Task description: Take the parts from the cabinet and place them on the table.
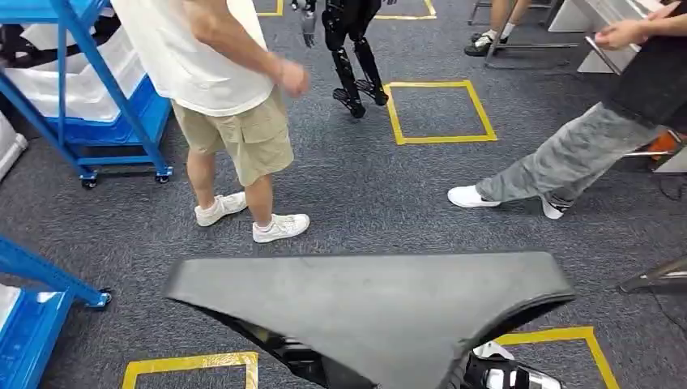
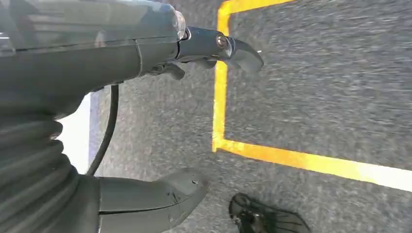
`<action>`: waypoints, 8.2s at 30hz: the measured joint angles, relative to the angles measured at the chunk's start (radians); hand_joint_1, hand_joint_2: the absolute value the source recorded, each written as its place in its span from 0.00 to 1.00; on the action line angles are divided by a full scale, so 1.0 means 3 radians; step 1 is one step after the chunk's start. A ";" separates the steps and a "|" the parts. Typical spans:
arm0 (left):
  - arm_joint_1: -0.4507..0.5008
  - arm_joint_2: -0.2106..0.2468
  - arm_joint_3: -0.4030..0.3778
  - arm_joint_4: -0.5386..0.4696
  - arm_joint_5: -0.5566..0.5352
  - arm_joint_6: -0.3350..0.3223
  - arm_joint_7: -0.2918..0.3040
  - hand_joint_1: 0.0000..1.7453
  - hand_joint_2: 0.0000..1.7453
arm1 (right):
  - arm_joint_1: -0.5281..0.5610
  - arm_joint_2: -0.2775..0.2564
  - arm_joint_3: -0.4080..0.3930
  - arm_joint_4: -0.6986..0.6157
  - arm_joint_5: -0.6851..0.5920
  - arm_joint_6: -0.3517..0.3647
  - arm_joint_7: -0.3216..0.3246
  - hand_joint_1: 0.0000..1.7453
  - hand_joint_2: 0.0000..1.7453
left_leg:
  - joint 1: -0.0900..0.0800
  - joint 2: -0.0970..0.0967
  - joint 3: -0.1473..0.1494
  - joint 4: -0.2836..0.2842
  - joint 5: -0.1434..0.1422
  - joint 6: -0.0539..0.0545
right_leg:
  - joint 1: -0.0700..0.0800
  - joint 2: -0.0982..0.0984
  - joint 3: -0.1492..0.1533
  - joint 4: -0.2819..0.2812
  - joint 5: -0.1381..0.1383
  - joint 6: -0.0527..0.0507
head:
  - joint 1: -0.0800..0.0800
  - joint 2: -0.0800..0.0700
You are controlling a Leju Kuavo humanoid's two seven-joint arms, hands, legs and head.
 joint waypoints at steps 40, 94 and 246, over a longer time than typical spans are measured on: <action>-0.0032 -0.0039 0.0011 0.0000 -0.0050 -0.0029 -0.0003 0.00 1.00 | -0.0120 0.0025 0.0022 -0.0084 -0.0065 0.0005 0.0050 1.00 1.00 | 0.0018 -0.0216 -0.0401 0.0897 -0.0473 -0.0120 | -0.0055 0.0238 0.0096 -0.0164 -0.0005 -0.0053 | -0.0001 0.0000; -0.0050 -0.0050 0.0175 -0.0001 -0.0177 -0.0139 -0.0248 0.00 1.00 | -0.0150 0.0013 0.0053 -0.0052 -0.0134 0.0053 0.0092 1.00 1.00 | 0.0034 0.0066 -0.0045 -0.0004 0.0035 -0.0051 | -0.0029 -0.0034 0.0036 -0.0087 -0.0043 0.0053 | 0.0003 0.0000; -0.0087 -0.0038 0.0596 -0.0003 -0.0388 -0.0364 -0.0528 0.00 1.00 | -0.0057 -0.0154 -0.0034 0.0026 0.0113 -0.0425 0.0087 1.00 1.00 | 0.0016 -0.0288 0.0047 0.0000 -0.0085 0.0001 | -0.0080 0.0204 -0.0055 -0.0030 0.0023 0.0080 | 0.0015 0.0000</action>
